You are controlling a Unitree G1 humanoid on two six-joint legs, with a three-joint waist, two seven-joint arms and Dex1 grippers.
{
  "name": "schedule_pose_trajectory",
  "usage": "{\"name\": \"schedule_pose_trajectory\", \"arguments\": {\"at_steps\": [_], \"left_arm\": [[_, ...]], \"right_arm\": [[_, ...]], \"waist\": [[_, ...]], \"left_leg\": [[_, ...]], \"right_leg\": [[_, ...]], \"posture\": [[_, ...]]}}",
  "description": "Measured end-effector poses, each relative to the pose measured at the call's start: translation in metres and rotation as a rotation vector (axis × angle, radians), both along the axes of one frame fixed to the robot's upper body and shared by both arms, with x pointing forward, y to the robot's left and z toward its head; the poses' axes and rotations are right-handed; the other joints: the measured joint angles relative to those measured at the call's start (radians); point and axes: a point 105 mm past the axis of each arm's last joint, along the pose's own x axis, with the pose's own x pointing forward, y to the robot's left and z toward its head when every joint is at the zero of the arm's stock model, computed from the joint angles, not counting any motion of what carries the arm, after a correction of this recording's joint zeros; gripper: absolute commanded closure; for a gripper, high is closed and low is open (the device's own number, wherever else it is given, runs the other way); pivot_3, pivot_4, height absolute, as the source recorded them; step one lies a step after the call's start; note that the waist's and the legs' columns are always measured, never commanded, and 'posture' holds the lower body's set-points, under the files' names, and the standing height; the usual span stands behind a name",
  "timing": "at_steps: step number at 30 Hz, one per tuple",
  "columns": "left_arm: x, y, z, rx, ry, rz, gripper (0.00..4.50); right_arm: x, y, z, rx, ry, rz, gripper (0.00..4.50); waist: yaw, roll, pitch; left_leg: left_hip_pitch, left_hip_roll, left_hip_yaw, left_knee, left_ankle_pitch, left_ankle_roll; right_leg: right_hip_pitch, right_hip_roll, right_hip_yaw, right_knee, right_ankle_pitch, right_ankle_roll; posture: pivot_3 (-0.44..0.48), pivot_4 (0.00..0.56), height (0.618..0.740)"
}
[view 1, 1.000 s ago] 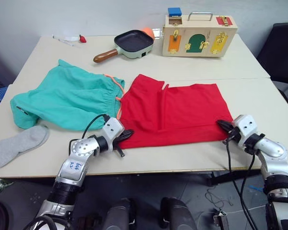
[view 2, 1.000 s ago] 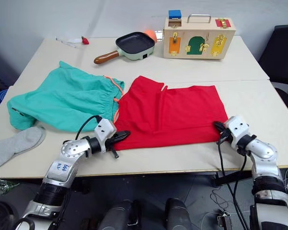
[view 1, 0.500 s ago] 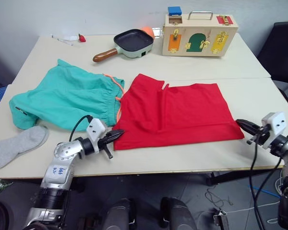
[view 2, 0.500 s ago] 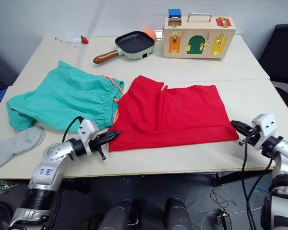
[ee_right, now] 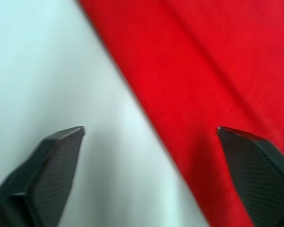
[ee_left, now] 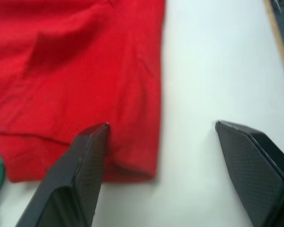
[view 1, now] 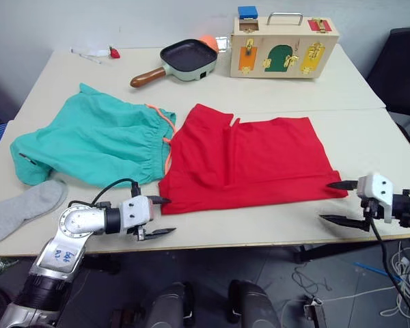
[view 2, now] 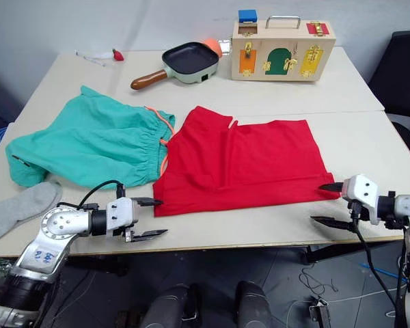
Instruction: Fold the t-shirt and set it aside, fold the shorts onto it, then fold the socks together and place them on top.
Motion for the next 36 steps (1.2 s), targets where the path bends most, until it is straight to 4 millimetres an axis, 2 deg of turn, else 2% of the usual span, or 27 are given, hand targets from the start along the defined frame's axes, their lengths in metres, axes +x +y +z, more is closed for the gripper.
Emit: {"name": "schedule_pose_trajectory", "arguments": {"at_steps": [2,4,5,9,14,15,19,28,32,36], "left_arm": [[0.009,-0.001,0.002,0.01,-0.019,0.023,0.78],[0.012,-0.001,0.002,0.016,-0.021,0.032,1.17],[0.014,-0.001,0.002,0.018,-0.018,0.036,1.41],[0.019,-0.003,-0.003,0.028,0.017,0.042,2.66],[0.018,-0.003,-0.008,0.051,0.066,0.03,4.2],[0.017,-0.003,-0.009,0.053,0.075,0.02,4.42],[0.011,-0.002,-0.008,0.045,0.099,-0.004,4.42],[-0.027,-0.003,-0.012,0.062,0.2,-0.081,4.42],[-0.042,-0.003,-0.015,0.075,0.236,-0.077,4.42],[-0.047,-0.002,-0.015,0.083,0.247,-0.058,4.42]], "right_arm": [[0.01,0.003,0.004,-0.028,-0.036,0.0,0.48],[0.015,0.006,0.003,-0.035,-0.047,-0.002,0.99],[0.018,0.007,0.002,-0.037,-0.051,-0.008,1.4],[0.027,0.006,-0.001,-0.072,-0.031,-0.036,2.79],[0.029,0.004,-0.005,-0.085,0.029,-0.061,4.47],[0.029,0.005,-0.005,-0.076,0.047,-0.06,4.5],[0.013,-0.003,-0.007,-0.067,0.14,-0.052,4.5],[-0.05,-0.026,-0.018,-0.08,0.321,-0.057,4.5],[-0.075,-0.025,-0.024,-0.049,0.372,-0.061,4.5],[-0.086,-0.021,-0.026,-0.019,0.383,-0.077,4.5]], "waist": [[-0.002,0.0,0.0],[-0.003,-0.001,-0.001],[-0.004,-0.001,-0.001],[-0.004,-0.003,-0.003],[-0.003,-0.006,-0.011],[-0.003,-0.006,-0.012],[0.002,-0.004,-0.013],[0.026,-0.003,-0.013],[0.028,-0.003,-0.013],[0.026,-0.003,-0.013]], "left_leg": [[0.001,0.0,0.001,0.001,0.001,0.001],[0.003,0.0,0.001,0.002,0.001,0.001],[0.004,0.0,0.001,0.002,0.001,0.001],[0.014,0.001,0.001,0.001,0.0,0.0],[0.015,0.002,0.001,-0.001,0.0,-0.001],[0.015,0.002,0.001,-0.001,-0.001,-0.001],[0.015,0.003,0.0,-0.003,-0.003,-0.004],[0.013,0.006,0.0,-0.002,-0.013,-0.002],[0.012,0.006,0.001,-0.002,-0.015,-0.001],[0.012,0.007,0.001,-0.002,-0.015,-0.001]], "right_leg": [[0.0,0.0,0.0,0.002,0.0,0.0],[0.002,0.0,0.001,0.002,0.0,0.0],[0.003,0.0,0.001,0.002,0.0,0.0],[0.013,-0.001,0.003,0.0,0.001,-0.001],[0.012,-0.001,0.003,-0.001,0.001,-0.002],[0.012,-0.001,0.003,-0.001,0.001,-0.002],[0.012,0.0,0.002,-0.002,-0.001,-0.004],[0.013,0.003,-0.001,-0.008,-0.004,-0.006],[0.014,0.003,0.0,-0.013,-0.004,-0.005],[0.014,0.003,0.0,-0.014,-0.004,-0.004]], "posture": [[0.0,0.15,0.74],[0.0,0.15,0.74],[0.0,0.15,0.74],[0.0,0.15,0.74],[0.0,0.15,0.74],[0.0,0.15,0.74],[0.0,0.15,0.74],[0.0,0.15,0.74],[0.0,0.15,0.74],[0.0,0.15,0.74]]}}
